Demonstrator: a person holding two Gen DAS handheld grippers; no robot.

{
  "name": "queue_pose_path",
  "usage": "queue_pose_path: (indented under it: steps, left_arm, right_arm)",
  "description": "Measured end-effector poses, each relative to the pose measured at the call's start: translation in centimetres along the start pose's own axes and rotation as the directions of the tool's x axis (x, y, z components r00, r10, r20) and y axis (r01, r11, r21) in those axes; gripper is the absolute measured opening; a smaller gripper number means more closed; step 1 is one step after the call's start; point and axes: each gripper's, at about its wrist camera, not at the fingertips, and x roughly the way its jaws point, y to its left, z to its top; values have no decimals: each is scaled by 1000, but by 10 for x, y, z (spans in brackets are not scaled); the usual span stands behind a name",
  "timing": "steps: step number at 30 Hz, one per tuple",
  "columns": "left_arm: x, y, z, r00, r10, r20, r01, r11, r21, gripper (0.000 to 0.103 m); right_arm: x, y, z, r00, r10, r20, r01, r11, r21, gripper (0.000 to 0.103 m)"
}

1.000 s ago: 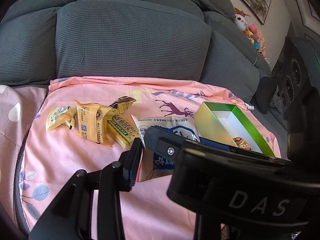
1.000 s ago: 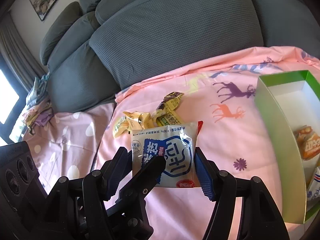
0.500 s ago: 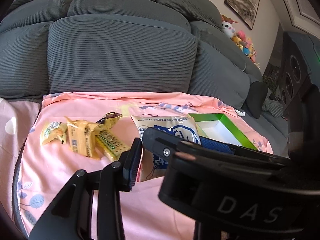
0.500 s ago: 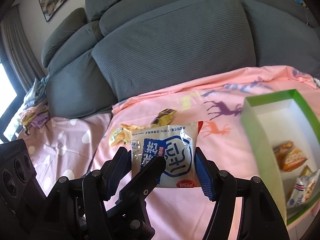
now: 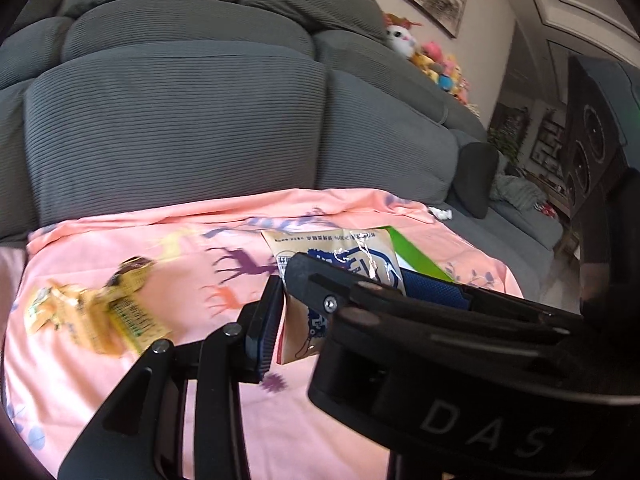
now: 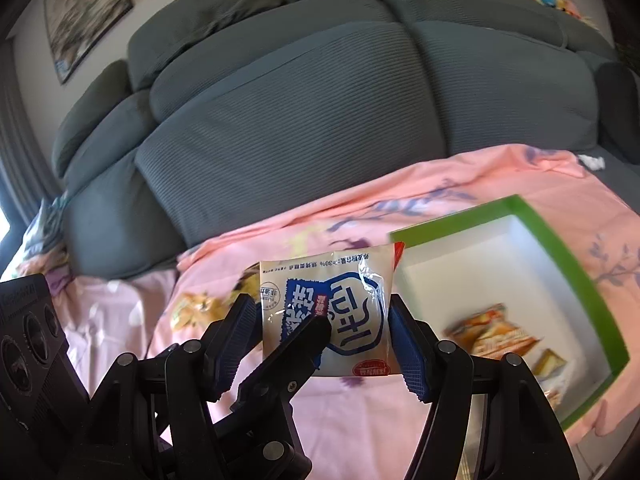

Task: Organize snacks
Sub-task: 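Lift the white-blue biscuit bag with the right gripper and carry it toward the box, then lower the biscuit bag into the box and open the right gripper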

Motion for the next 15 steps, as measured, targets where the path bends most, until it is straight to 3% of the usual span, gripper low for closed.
queue_pose_path:
  steps: [8,12,15]
  left_arm:
    - [44,-40,5,994,-89,-61,94,993,72,32]
    - [75,-58,3,974,-178,-138,190,978,81,32]
    - [91,-71,0,962,-200,-184,219,972,84,32]
  right_arm:
    - [-2,-55,8,997,-78,1,78,990,118,69]
    - [-4,-86,7,987,-163,-12,162,969,189,69]
    - [-3,-106,5,982,-188,-37,191,953,234,69]
